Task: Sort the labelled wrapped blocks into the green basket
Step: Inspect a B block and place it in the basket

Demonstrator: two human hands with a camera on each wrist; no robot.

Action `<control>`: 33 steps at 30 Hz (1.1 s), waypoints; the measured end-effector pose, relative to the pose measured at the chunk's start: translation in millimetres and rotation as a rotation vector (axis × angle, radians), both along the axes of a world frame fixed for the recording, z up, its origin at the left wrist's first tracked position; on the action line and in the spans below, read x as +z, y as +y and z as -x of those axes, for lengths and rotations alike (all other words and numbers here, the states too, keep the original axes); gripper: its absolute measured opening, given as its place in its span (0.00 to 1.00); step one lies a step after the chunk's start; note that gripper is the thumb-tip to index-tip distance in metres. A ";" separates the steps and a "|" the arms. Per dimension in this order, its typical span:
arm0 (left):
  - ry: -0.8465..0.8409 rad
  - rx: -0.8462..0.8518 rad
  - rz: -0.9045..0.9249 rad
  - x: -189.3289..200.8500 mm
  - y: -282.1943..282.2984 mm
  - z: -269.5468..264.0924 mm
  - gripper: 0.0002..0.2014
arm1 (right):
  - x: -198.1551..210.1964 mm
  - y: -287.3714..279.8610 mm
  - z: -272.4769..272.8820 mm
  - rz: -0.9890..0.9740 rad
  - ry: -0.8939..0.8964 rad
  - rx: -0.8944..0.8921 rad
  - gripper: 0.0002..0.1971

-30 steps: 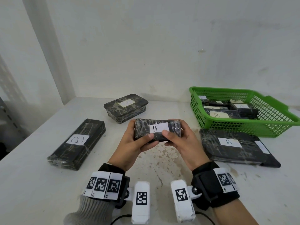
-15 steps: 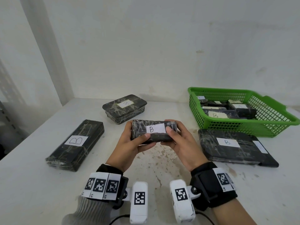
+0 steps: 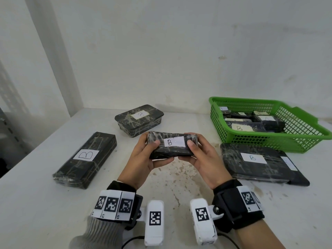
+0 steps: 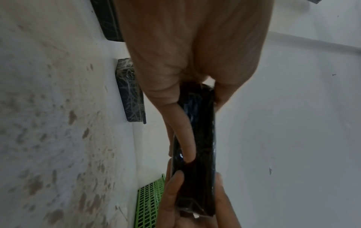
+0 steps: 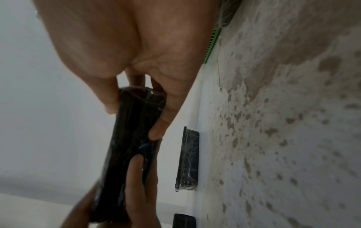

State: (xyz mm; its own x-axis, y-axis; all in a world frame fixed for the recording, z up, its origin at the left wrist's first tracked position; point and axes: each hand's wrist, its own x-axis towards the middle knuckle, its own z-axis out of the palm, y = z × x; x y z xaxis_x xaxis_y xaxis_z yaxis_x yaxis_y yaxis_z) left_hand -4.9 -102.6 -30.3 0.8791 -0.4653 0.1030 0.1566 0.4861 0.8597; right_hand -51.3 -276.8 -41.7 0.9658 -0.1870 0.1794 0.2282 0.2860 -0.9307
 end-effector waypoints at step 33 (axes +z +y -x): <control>0.030 0.049 -0.140 -1.4 4.6 -4.6 0.28 | 7.7 2.6 8.2 0.205 -0.114 -0.194 0.10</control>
